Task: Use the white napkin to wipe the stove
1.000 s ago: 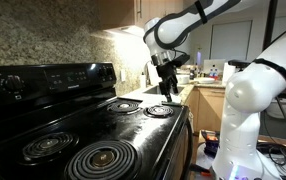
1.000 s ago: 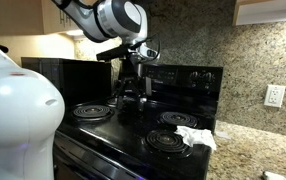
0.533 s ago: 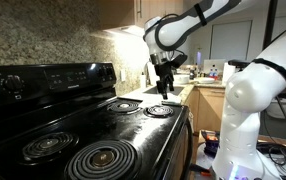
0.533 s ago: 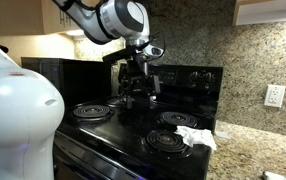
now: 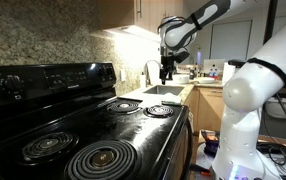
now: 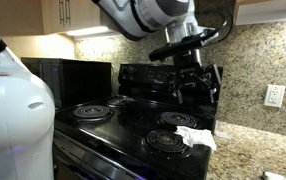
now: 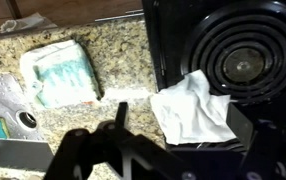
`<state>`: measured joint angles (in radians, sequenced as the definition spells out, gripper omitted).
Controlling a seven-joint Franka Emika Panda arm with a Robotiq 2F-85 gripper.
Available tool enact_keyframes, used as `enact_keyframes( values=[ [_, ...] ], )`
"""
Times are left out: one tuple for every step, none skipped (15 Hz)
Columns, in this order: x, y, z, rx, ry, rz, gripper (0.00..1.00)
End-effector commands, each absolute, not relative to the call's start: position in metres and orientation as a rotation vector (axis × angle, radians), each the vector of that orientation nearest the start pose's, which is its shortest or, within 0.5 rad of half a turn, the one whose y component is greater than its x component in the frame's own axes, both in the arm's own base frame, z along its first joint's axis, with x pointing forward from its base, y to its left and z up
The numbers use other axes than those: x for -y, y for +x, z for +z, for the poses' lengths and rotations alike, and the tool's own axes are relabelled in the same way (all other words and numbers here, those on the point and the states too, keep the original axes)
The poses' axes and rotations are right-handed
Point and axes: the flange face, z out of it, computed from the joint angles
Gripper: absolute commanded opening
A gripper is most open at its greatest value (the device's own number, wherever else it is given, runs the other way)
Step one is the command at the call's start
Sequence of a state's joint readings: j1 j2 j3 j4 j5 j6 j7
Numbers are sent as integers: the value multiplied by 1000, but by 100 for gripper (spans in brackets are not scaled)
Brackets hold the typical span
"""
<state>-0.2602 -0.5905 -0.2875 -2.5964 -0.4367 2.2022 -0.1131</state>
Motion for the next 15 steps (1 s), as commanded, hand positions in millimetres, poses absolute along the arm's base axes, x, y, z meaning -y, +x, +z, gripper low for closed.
enact_keyframes(
  values=[
    [233, 323, 457, -309, -3380, -194, 100],
    [243, 324, 454, -315, -3377, -182, 100],
    [247, 327, 452, -320, -3377, -169, 100],
    [247, 330, 451, -315, -3380, -159, 100],
    [246, 329, 445, -344, -3381, -146, 100],
    [248, 330, 443, -363, -3382, -158, 100],
    [250, 332, 443, -378, -3389, -180, 100],
    [253, 340, 449, -375, -3388, -244, 100],
    [216, 377, 447, -348, -3384, -293, 100],
    [204, 396, 450, -328, -3381, -373, 100],
    [190, 413, 451, -301, -3377, -431, 100],
    [174, 434, 450, -265, -3371, -477, 100],
    [156, 454, 449, -245, -3369, -509, 100],
    [146, 469, 450, -239, -3371, -521, 100],
    [139, 482, 446, -236, -3374, -529, 100]
  ],
)
